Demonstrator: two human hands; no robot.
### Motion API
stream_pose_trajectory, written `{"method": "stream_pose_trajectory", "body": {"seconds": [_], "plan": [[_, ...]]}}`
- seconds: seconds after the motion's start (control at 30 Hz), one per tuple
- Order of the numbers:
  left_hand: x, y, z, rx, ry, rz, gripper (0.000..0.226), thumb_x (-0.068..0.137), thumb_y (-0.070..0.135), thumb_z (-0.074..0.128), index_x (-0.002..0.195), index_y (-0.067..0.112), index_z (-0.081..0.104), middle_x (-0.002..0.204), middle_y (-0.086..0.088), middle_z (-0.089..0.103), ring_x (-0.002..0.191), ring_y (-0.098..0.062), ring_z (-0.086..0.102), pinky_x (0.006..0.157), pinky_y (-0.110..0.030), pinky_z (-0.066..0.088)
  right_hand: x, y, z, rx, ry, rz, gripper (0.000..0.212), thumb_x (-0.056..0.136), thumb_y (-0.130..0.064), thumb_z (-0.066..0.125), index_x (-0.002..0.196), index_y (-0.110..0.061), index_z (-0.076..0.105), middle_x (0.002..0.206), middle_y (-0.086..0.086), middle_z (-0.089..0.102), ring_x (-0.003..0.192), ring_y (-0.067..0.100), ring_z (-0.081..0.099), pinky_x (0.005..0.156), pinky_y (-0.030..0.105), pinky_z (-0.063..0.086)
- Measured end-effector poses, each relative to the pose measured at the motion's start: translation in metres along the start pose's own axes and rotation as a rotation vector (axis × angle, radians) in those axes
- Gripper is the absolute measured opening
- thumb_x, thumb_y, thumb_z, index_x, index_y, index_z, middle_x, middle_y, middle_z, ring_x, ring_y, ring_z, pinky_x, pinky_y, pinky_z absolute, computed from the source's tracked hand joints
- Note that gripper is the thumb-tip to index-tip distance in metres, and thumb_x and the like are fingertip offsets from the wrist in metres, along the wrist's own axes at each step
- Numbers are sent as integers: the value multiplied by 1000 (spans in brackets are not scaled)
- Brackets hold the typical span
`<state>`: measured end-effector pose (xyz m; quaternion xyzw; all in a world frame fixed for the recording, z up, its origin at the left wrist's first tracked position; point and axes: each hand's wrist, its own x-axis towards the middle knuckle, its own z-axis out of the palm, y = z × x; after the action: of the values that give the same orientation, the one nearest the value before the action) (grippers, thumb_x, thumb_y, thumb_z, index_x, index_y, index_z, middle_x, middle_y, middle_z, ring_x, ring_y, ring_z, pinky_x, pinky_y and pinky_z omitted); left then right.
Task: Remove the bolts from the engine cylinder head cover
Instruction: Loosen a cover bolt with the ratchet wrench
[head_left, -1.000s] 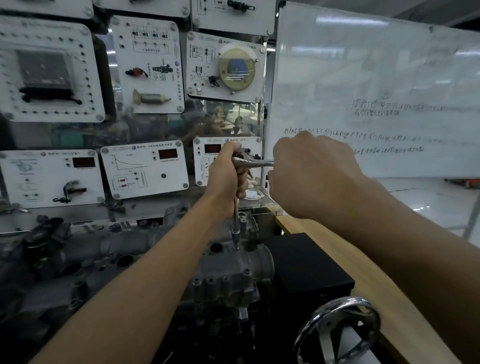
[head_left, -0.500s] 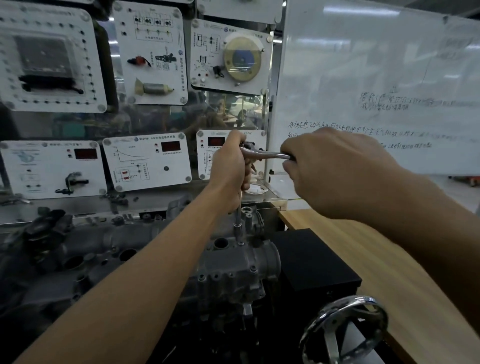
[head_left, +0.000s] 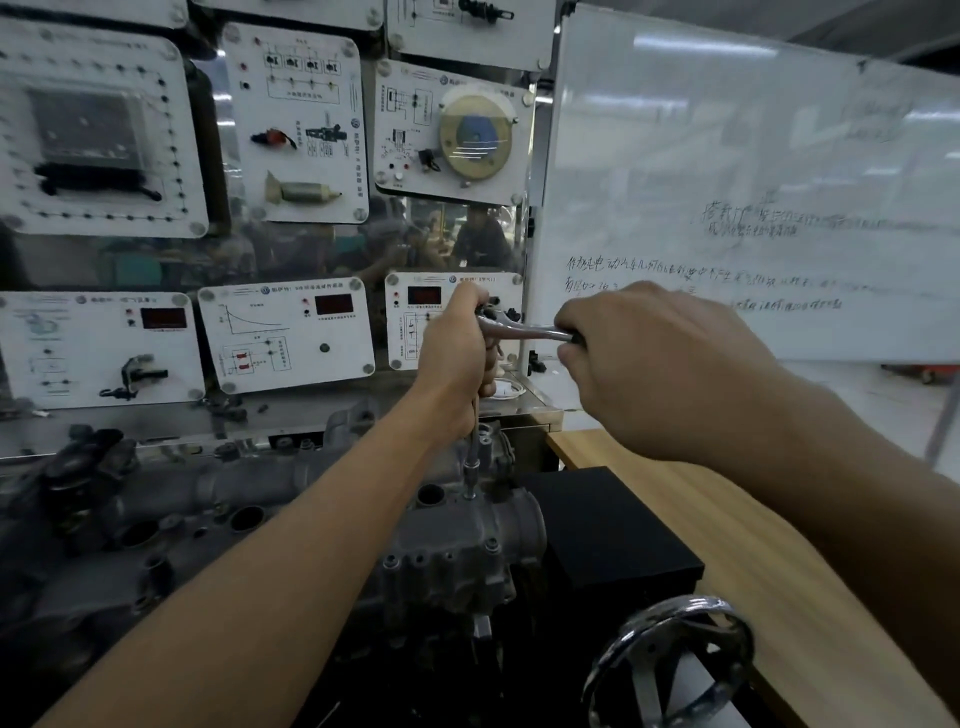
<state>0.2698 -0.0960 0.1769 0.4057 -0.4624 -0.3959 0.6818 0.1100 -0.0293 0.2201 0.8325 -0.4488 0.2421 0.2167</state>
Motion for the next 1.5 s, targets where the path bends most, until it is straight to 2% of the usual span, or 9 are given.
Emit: {"method": "stream_pose_trajectory", "body": {"seconds": [0.17, 0.37, 0.6, 0.77, 0.87, 1.1, 1.23, 1.33, 1.5], "plan": [[2, -1, -2, 5, -2, 5, 60, 91, 37, 41, 33, 23, 45, 42, 7, 30, 38, -11, 22, 40, -26, 22, -1, -9, -5, -25, -8, -8, 6, 94, -24, 53, 88, -23, 55, 75, -3, 47, 59, 16, 46, 47, 27, 26], [1, 2, 2, 31, -78, -21, 61, 92, 34, 42, 33, 20, 47, 41, 10, 34, 39, -9, 25, 43, -24, 26, -6, -32, -20, -104, -96, -42, 39, 90, -21, 55, 66, -21, 24, 69, -1, 34, 54, 13, 31, 46, 27, 21], [-9, -2, -4, -4, 89, 64, 45, 96, 33, 41, 54, 23, 53, 47, 7, 39, 45, -10, 32, 46, -29, 26, -2, -28, -19, -95, -46, -115, 32, 89, -18, 55, 66, -21, 34, 67, -2, 42, 53, 14, 41, 45, 25, 24], [-11, -6, -7, 153, 56, 64, 36, 95, 40, 40, 66, 18, 45, 53, 3, 38, 48, -12, 31, 50, -31, 28, 29, 25, 28, -96, 34, -83, 17, 94, -8, 52, 94, -25, 50, 74, -5, 48, 60, 16, 42, 62, 30, 30], [-2, 3, -9, 160, -110, -17, 43, 96, 41, 40, 60, 19, 48, 50, 4, 44, 45, -12, 32, 53, -30, 31, 50, 48, 61, -162, 229, -132, 17, 93, -11, 51, 101, -22, 62, 81, -1, 63, 71, 26, 56, 68, 33, 30], [3, -3, -8, 160, -198, -26, 51, 94, 46, 38, 49, 23, 38, 45, 6, 28, 43, -13, 23, 47, -27, 31, 81, 66, 109, 73, 693, -164, 14, 79, -16, 57, 72, -18, 69, 58, -2, 62, 49, 22, 56, 48, 26, 36], [-1, -10, 2, 197, -317, 3, 47, 94, 43, 39, 51, 24, 39, 44, 9, 32, 41, -11, 24, 45, -27, 27, 93, 61, 114, 323, 547, -85, 16, 81, -11, 53, 78, -8, 68, 69, 6, 66, 69, 28, 59, 68, 30, 38], [3, -3, -9, 114, -275, -32, 45, 92, 41, 37, 52, 22, 35, 45, 7, 26, 42, -13, 19, 47, -30, 22, 91, 44, 95, 178, 307, -51, 13, 87, -14, 51, 87, -12, 64, 78, 3, 60, 79, 22, 49, 80, 31, 31], [11, -1, 2, 106, -52, -15, 59, 94, 35, 37, 38, 22, 43, 41, 8, 31, 39, -11, 21, 46, -27, 21, 37, 9, 32, -324, 128, -175, 24, 83, -12, 46, 61, -15, 36, 60, 2, 39, 49, 19, 34, 47, 25, 20]]}}
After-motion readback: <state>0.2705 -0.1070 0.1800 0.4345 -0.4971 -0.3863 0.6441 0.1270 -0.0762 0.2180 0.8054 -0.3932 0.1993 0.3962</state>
